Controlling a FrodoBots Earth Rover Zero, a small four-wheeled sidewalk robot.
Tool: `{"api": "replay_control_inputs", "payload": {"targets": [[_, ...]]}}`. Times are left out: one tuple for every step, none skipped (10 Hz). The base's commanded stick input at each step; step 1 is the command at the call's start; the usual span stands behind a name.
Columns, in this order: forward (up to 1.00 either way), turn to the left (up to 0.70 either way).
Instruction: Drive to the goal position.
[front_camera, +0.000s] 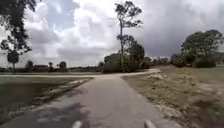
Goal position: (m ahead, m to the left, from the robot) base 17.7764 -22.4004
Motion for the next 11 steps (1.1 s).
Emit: {"api": "replay_control_inputs", "payload": {"targets": [[0.85, 0.00], [0.85, 0.00], [0.85, 0.00], [0.85, 0.00], [0.85, 0.00], [0.85, 0.00], [0.85, 0.00], [0.85, 0.00], [0.85, 0.00], [0.85, 0.00], [0.85, 0.00]]}}
